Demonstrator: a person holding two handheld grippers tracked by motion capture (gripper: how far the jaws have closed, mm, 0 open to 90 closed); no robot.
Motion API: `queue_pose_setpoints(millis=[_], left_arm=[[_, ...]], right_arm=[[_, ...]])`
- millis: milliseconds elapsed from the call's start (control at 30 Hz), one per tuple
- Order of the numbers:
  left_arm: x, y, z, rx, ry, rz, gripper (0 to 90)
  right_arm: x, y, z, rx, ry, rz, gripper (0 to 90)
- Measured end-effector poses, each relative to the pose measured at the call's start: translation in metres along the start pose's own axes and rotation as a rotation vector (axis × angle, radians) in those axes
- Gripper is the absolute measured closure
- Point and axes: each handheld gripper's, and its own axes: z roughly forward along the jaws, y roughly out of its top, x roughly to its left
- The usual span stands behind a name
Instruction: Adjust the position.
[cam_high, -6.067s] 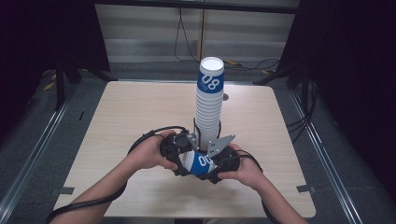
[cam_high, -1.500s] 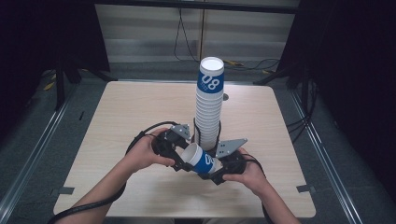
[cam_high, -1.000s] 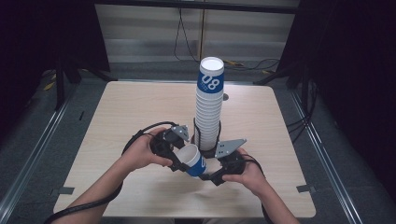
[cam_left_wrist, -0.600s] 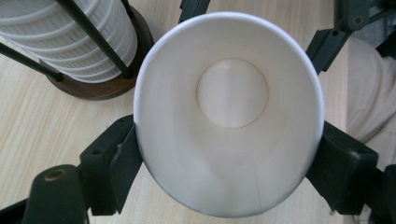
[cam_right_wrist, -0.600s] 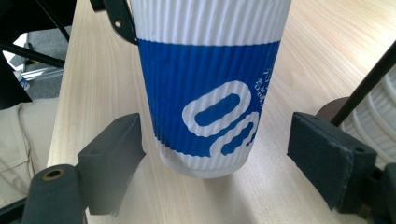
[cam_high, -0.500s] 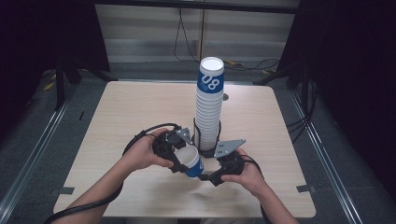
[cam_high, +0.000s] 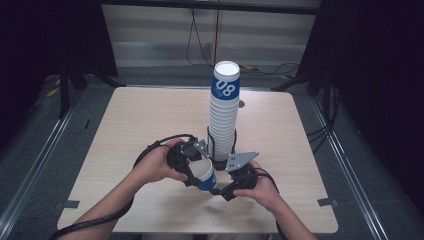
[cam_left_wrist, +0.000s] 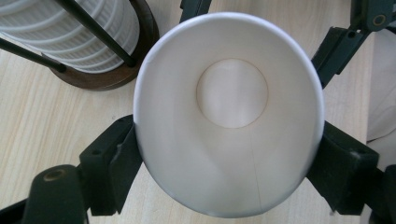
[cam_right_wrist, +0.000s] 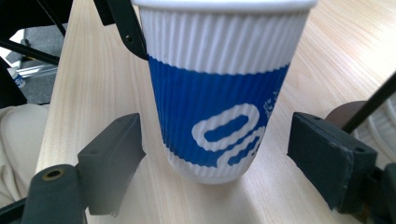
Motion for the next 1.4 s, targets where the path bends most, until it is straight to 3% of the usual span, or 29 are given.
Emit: queue_pose_setpoints(millis=[233, 467, 900, 1233, 1267, 1300, 1333, 1367, 1400], left_arm=[[-0.003, 0.002, 0.005, 0.007, -0.004, 0.011, 18.2], [-0.002, 0.005, 0.007, 0.014, 0.004, 0.031, 18.1], [0.0, 0.002, 0.009, 0.012, -0.039, -0.011, 17.0], [0.002, 0.0, 0.004, -0.005, -0.059, -0.013, 16.3], [0.001, 0.0, 0.003, 0.004, -0.038, -0.011, 14.6], [0.003, -0.001, 0.001, -0.003, -0.047, -0.014, 14.9], [0.003, -0.002, 0.0, -0.012, -0.069, -0.032, 15.2], [0.004, -0.003, -0.001, -0.011, -0.074, -0.037, 15.4], [0.003, -0.004, -0.001, -0.013, -0.055, -0.03, 15.5]], right_arm=[[0.003, 0.0, 0.008, -0.007, -0.017, -0.009, 18.8], [0.004, -0.003, 0.014, 0.003, -0.021, -0.041, 26.2], [0.004, -0.008, 0.016, 0.011, -0.017, -0.07, 27.3], [0.004, -0.009, 0.018, 0.038, -0.021, -0.096, 29.3], [0.003, -0.009, 0.018, 0.052, -0.027, -0.103, 36.4], [0.002, -0.013, 0.019, 0.083, -0.033, -0.12, 64.2], [0.0, -0.017, 0.02, 0.058, -0.029, -0.089, 59.2], [-0.002, -0.02, 0.021, 0.041, 0.006, -0.057, 56.3], [-0.002, -0.02, 0.021, 0.044, 0.019, -0.059, 51.8]])
